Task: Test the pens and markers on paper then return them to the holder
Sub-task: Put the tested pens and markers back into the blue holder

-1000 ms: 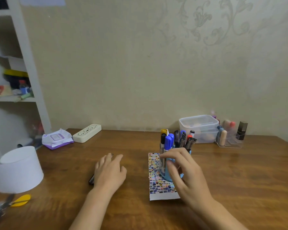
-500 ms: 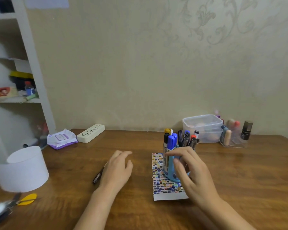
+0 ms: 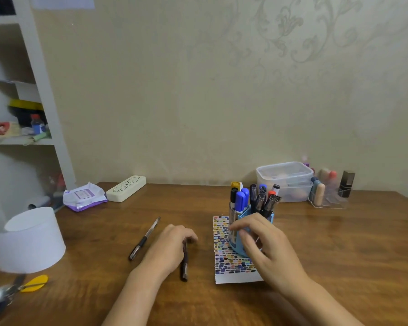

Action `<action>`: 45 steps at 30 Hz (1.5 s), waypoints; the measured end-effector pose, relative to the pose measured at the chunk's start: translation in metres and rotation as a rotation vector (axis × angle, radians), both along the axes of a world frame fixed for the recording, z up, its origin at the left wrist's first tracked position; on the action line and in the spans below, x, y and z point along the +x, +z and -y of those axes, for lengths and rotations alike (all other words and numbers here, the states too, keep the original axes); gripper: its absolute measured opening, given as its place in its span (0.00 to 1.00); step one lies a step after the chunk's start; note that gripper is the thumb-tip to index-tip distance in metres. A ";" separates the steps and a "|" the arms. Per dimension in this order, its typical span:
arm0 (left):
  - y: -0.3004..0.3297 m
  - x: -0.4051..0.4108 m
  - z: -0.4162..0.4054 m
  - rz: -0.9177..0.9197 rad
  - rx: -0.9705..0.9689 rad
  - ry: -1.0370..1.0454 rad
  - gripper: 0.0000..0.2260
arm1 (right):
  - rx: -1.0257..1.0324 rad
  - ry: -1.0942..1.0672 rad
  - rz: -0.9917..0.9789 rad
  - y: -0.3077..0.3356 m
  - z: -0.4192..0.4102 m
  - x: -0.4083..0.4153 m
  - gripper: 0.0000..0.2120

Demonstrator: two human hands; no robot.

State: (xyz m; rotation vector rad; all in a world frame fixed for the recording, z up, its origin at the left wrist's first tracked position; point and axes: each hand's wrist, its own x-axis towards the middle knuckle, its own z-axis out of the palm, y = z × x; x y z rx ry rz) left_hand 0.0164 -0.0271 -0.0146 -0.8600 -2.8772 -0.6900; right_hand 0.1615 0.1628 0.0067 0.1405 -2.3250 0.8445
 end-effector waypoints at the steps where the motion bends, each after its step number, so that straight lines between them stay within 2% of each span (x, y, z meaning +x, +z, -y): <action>1: 0.001 -0.001 0.001 -0.015 -0.012 -0.016 0.18 | 0.018 0.012 0.023 -0.001 0.000 0.000 0.10; 5: 0.007 0.003 0.001 -0.042 0.014 -0.069 0.09 | 0.098 0.027 0.087 -0.005 0.001 -0.003 0.08; 9: 0.014 0.010 -0.005 -0.034 0.287 -0.110 0.10 | 0.060 0.034 0.048 0.001 0.000 0.000 0.09; 11: 0.017 0.015 -0.010 0.018 0.406 -0.137 0.11 | 0.014 0.029 -0.032 0.007 0.002 0.003 0.12; 15: 0.020 0.031 -0.022 0.081 0.477 -0.245 0.13 | -0.066 -0.089 -0.235 0.016 0.001 0.003 0.16; 21: 0.028 0.047 -0.028 0.104 0.677 -0.377 0.14 | -0.232 -0.095 -0.244 0.023 -0.009 0.007 0.11; 24: 0.035 0.041 -0.018 0.054 0.615 -0.379 0.13 | -0.204 -0.100 -0.326 0.030 -0.014 0.008 0.04; 27: 0.029 0.012 0.007 -0.142 0.529 -0.202 0.11 | -0.280 -0.134 -0.481 0.040 -0.028 0.011 0.05; 29: 0.022 -0.010 0.026 -0.171 0.347 -0.022 0.11 | -0.278 -0.170 -0.547 0.046 -0.036 0.013 0.07; 31: 0.016 -0.024 0.040 -0.082 0.076 0.124 0.12 | -0.231 -0.198 -0.583 0.049 -0.042 0.016 0.10; 34: 0.009 -0.031 0.047 0.019 -0.203 0.212 0.21 | -0.204 -0.218 -0.605 0.051 -0.048 0.017 0.12; 39: 0.003 -0.027 0.055 0.000 -0.216 0.267 0.24 | -0.162 -0.233 -0.556 0.046 -0.049 0.013 0.16; 41: 0.002 -0.026 0.060 0.007 -0.218 0.295 0.20 | -0.151 -0.253 -0.518 0.044 -0.046 0.012 0.17; 45: -0.001 -0.021 0.059 0.039 -0.126 0.305 0.12 | -0.167 -0.264 -0.440 0.039 -0.044 0.005 0.13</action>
